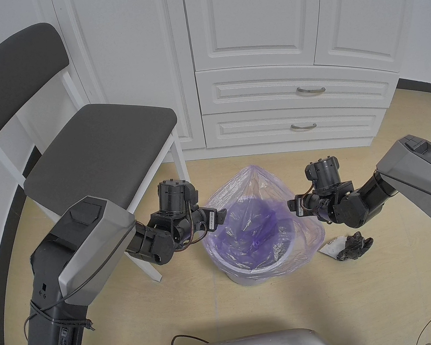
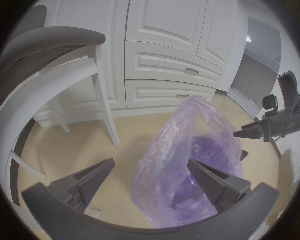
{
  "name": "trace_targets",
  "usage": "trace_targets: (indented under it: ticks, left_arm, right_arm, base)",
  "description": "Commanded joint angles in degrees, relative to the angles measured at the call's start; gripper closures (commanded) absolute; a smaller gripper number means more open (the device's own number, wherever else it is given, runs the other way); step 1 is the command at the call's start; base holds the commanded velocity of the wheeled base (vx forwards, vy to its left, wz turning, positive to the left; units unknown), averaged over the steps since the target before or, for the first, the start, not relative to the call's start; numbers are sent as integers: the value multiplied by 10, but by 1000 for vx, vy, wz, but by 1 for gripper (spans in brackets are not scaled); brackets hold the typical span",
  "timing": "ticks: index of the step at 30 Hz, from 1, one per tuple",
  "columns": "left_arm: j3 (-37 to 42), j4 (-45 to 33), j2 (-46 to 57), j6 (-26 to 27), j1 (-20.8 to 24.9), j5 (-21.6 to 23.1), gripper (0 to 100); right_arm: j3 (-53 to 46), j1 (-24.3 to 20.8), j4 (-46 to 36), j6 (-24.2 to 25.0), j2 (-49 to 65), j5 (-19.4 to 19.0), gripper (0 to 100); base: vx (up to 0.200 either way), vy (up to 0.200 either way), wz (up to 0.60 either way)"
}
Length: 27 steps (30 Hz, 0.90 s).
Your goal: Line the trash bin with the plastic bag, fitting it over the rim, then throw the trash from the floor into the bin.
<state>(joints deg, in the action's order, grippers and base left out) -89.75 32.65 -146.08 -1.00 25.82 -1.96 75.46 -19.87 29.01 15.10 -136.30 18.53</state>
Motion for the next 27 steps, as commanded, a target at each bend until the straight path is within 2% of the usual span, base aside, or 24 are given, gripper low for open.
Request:
trace_targets:
  ticks: [1,7,8,12,14,16,18,27]
  left_arm:
    - [-6,26,-29,16,-6,-1,0]
    - [-16,29,-46,28,-9,-3,0]
    - [-28,32,-63,43,-15,-18,0]
    - [-59,33,-84,60,-20,-48,0]
    - [-90,34,-101,64,-27,-59,0]
    - [-110,33,-112,66,-33,-67,0]
    - [-128,33,-120,66,-37,-73,0]
    - [-164,30,-131,68,-48,-81,0]
  right_arm:
    - [-11,12,-1,-17,-7,0,0]
    - [-8,19,-4,-26,-23,0,0]
    - [-2,26,-4,-39,-43,0,0]
    - [18,30,-4,-36,-59,3,0]
    - [50,33,1,-32,-79,36,0]
    - [85,35,1,-23,-101,64,0]
    - [117,35,1,1,-117,75,0]
    - [178,31,3,70,-140,69,0]
  base:
    - [0,0,0]
    - [0,0,0]
    - [0,0,0]
    - [0,0,0]
    - [0,0,0]
    - [0,0,0]
    - [0,0,0]
    - [0,0,0]
